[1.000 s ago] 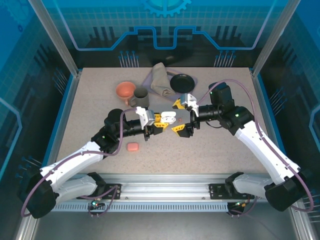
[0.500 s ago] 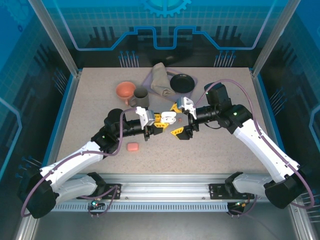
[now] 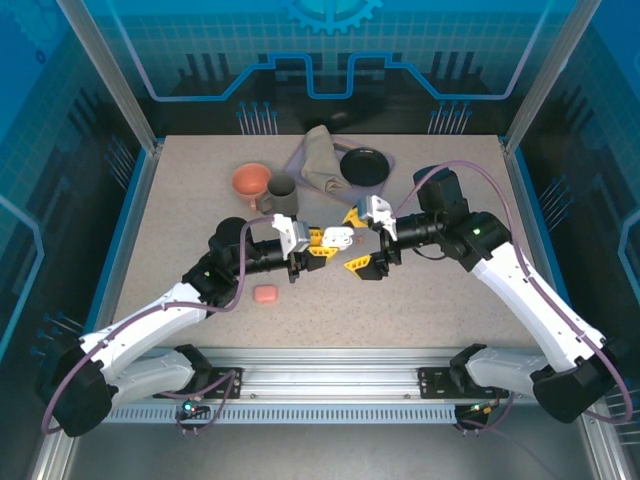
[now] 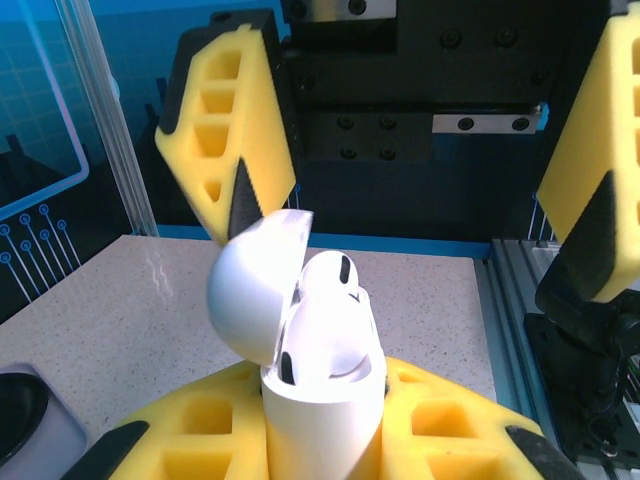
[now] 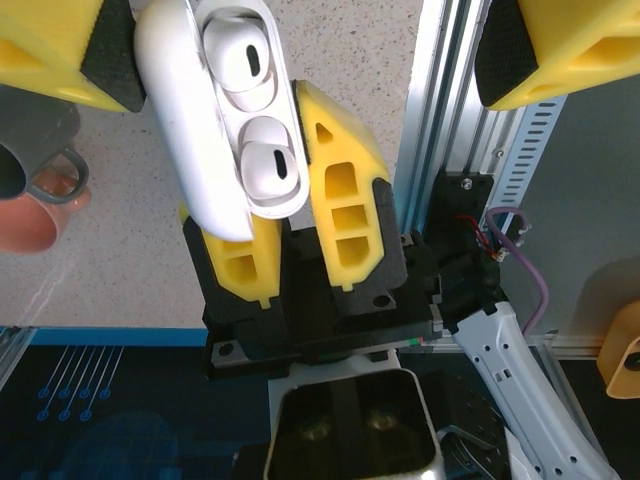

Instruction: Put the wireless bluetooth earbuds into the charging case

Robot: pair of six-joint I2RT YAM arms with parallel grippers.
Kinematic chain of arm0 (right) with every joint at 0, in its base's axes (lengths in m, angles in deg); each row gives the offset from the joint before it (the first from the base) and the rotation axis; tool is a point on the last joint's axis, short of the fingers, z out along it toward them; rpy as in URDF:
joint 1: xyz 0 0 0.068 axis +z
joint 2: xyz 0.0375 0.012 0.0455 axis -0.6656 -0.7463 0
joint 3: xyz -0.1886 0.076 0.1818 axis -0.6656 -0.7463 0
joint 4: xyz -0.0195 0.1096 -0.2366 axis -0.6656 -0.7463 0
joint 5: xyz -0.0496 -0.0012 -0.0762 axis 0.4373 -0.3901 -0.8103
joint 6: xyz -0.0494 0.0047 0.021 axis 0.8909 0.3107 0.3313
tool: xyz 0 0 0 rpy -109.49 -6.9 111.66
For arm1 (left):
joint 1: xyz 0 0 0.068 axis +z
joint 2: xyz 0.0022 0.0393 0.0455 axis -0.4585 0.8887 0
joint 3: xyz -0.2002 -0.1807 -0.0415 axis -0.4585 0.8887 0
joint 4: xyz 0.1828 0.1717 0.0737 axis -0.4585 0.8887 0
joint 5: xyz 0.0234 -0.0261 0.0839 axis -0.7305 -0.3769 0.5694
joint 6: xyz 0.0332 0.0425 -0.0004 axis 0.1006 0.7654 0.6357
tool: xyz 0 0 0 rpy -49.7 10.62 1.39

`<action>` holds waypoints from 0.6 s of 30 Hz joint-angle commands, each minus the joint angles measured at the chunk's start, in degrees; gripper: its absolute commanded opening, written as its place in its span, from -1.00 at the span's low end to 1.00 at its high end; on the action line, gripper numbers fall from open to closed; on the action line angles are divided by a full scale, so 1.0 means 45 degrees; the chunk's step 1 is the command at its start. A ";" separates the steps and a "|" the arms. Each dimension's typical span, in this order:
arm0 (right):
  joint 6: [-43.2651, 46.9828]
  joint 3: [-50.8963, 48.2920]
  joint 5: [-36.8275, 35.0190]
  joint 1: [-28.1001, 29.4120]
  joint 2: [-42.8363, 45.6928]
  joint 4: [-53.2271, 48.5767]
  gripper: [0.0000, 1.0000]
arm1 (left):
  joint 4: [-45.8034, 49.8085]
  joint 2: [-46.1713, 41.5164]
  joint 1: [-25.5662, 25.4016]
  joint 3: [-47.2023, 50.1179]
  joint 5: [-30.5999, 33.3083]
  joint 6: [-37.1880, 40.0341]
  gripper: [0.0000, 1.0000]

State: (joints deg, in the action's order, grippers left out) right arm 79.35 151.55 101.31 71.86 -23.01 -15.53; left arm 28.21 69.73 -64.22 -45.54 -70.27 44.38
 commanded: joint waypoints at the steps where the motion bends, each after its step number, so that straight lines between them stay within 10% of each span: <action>1: -0.0004 -0.0016 0.0347 0.0236 0.0388 -0.0345 0.75 | -0.0167 -0.0010 -0.0055 -0.0440 -0.0054 0.0078 -1.00; 11: -0.0128 -0.0234 -0.1500 -0.0051 0.1219 -0.0378 0.83 | -0.0109 -0.0097 -0.0048 -0.0469 -0.0072 0.0074 -1.00; 18: -0.0390 -0.0878 0.0142 -0.0872 0.1675 0.0057 0.80 | -0.0089 -0.0262 -0.0053 -0.0480 -0.0181 0.0049 -1.00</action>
State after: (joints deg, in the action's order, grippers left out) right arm 78.63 148.76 98.05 68.45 -15.64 -15.69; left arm 28.25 69.73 -64.22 -45.54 -70.27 44.33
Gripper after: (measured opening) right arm 0.902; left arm 0.204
